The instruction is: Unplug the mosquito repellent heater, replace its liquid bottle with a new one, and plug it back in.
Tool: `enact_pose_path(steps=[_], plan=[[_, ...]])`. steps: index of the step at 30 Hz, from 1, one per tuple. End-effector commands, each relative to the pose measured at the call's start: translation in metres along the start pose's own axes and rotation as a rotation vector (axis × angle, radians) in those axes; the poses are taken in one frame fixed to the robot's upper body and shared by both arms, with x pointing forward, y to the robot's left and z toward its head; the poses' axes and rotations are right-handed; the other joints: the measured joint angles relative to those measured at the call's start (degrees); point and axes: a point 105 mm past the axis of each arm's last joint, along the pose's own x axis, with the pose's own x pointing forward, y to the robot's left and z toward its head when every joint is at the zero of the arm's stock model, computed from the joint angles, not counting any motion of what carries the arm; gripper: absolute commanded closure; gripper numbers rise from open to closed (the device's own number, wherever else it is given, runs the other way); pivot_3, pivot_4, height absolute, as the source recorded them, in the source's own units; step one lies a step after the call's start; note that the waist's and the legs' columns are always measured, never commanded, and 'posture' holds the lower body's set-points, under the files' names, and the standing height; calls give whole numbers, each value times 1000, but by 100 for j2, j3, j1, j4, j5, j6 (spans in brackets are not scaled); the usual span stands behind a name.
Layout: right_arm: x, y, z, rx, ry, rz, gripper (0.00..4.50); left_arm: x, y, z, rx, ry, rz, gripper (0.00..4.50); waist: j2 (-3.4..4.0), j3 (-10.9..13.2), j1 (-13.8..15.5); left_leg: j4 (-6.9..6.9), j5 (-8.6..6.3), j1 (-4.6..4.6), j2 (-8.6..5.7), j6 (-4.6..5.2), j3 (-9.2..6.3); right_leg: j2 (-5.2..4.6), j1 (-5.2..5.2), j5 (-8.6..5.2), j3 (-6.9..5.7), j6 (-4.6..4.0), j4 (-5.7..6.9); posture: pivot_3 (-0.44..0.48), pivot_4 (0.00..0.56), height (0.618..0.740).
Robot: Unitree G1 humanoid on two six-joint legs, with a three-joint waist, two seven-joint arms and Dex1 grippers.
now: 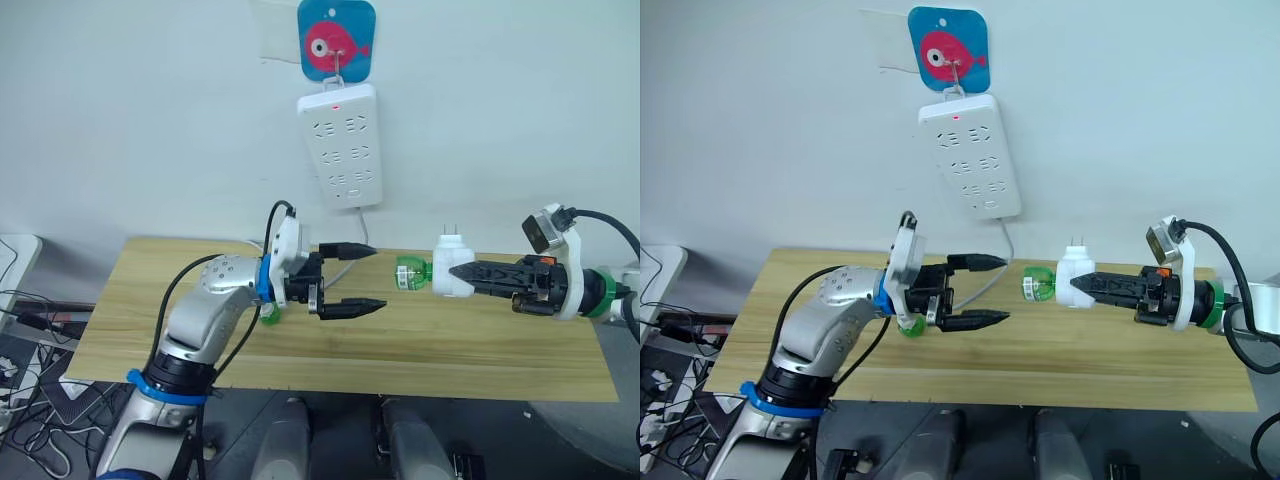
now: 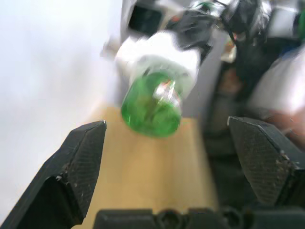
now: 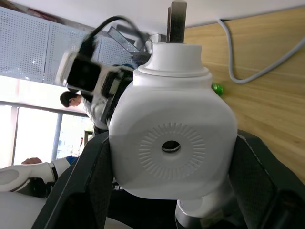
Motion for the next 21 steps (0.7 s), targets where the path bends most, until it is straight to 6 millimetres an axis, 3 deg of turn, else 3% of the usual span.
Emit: enact_pose_path(steps=[1,3,9,21], plan=[[2,15,4,-32,-5,60,1515,1,-12,0,400,-48,-49,30,0,0,56,1,-2,0,-2,3,3,1,0,0,2,0,-1,194,245,740],[3,16,3,-36,2,66,1515,2,-11,-4,527,-76,-42,30,0,0,118,2,-2,1,-2,4,10,3,0,1,8,0,-2,189,247,740],[8,22,1,-55,19,91,1515,14,3,-7,671,-116,17,30,-1,0,142,12,-4,-8,-5,10,7,2,0,6,7,8,-3,180,250,740],[14,25,0,-64,30,116,1515,26,7,-8,745,-154,13,30,-3,1,120,12,-7,-2,-5,15,4,8,-1,9,2,9,9,171,258,740]])
